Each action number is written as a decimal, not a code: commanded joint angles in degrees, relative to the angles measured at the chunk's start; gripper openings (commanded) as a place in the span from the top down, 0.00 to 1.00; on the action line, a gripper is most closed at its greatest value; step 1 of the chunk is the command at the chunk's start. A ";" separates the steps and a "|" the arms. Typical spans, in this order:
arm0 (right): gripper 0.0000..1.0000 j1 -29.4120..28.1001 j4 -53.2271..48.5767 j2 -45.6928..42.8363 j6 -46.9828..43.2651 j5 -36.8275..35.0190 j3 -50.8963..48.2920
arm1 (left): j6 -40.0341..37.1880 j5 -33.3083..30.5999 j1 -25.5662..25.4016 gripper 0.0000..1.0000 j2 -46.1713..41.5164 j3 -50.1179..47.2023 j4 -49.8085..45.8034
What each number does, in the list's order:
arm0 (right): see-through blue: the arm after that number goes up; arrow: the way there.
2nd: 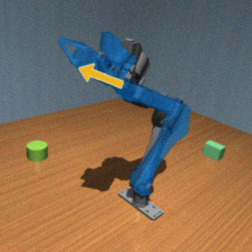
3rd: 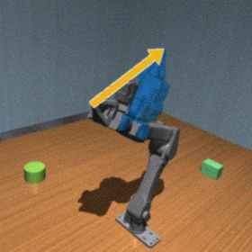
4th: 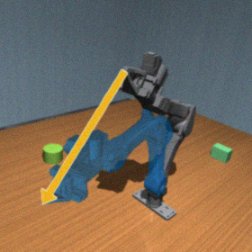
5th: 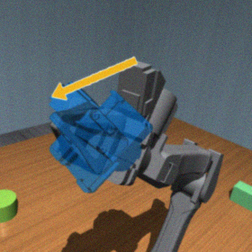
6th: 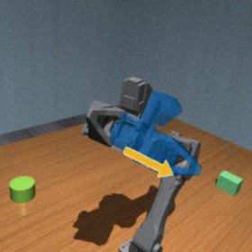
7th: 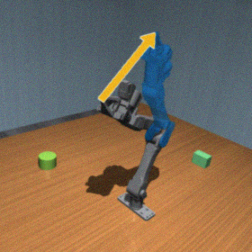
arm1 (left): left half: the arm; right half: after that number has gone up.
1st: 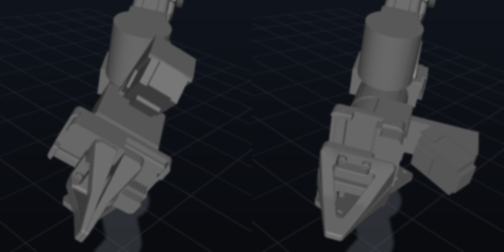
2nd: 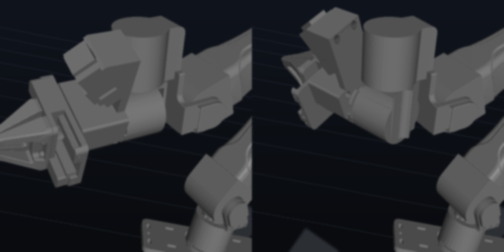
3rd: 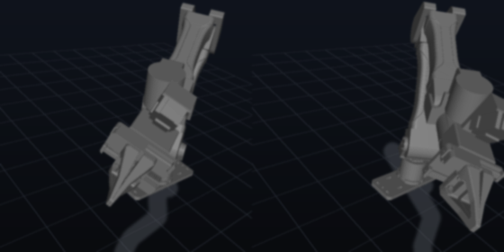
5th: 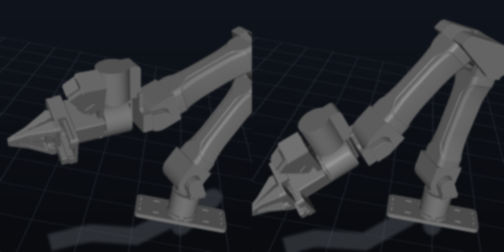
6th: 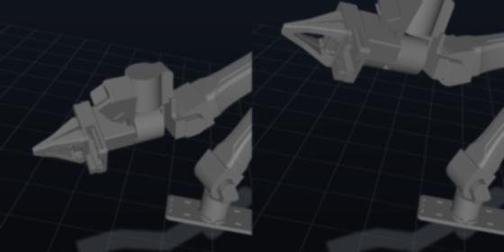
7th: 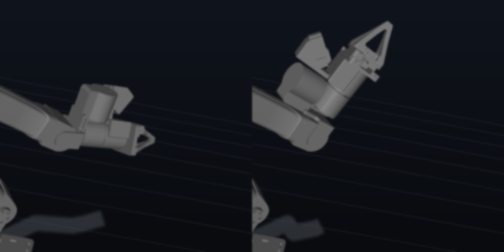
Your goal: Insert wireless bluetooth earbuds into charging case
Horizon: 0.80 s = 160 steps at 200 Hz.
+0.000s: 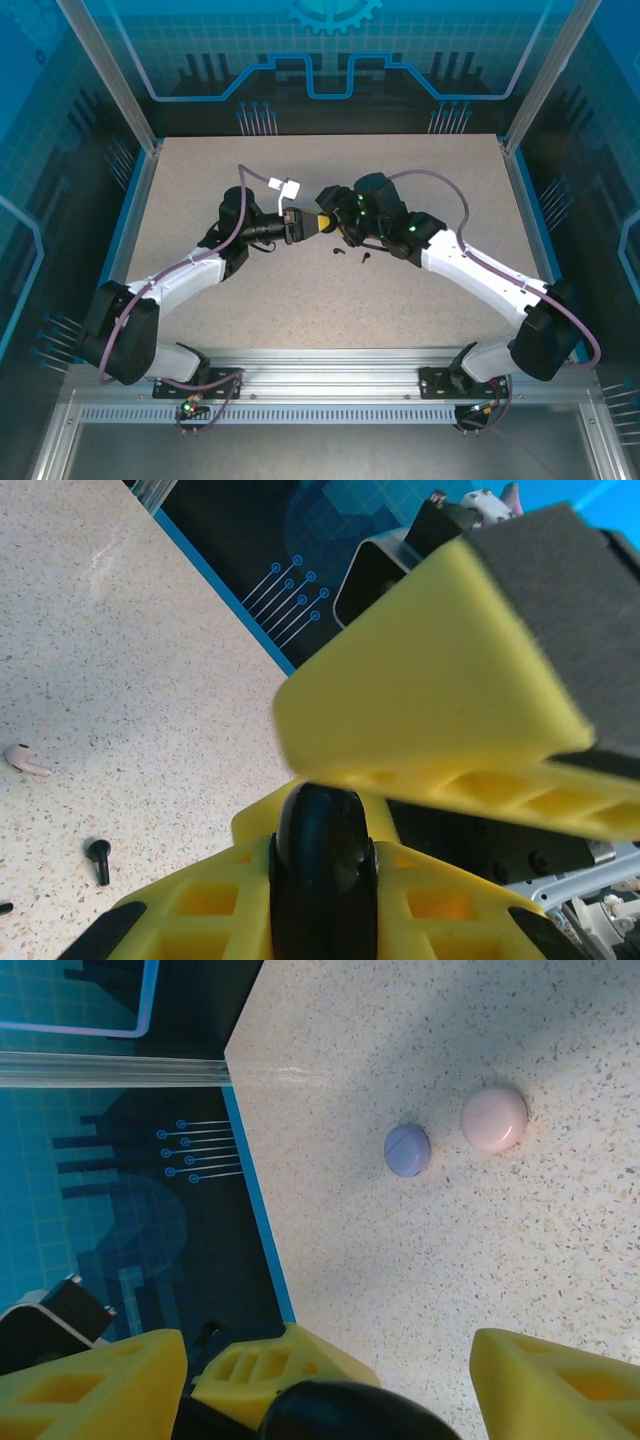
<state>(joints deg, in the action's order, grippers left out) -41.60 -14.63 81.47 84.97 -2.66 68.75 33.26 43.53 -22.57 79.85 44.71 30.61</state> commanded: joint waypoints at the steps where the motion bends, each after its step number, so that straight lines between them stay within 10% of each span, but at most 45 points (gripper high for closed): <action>1: 0.27 -1.52 -1.19 1.13 3.07 -2.22 1.91 | -0.13 -1.39 -0.33 1.00 -1.87 -1.41 3.10; 93: 0.63 -2.65 -0.48 2.38 4.23 -3.46 2.35 | -0.38 -2.66 -0.37 1.00 -2.51 -2.22 3.87; 160: 0.66 -2.13 -1.09 2.04 4.33 -5.24 1.92 | -0.29 -2.85 -0.33 0.82 -3.03 -2.68 3.49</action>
<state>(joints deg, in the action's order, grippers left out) -43.20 -15.11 83.20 89.41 -5.82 69.52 33.01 40.71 -22.57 78.70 42.89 32.45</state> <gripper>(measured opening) 0.435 0.226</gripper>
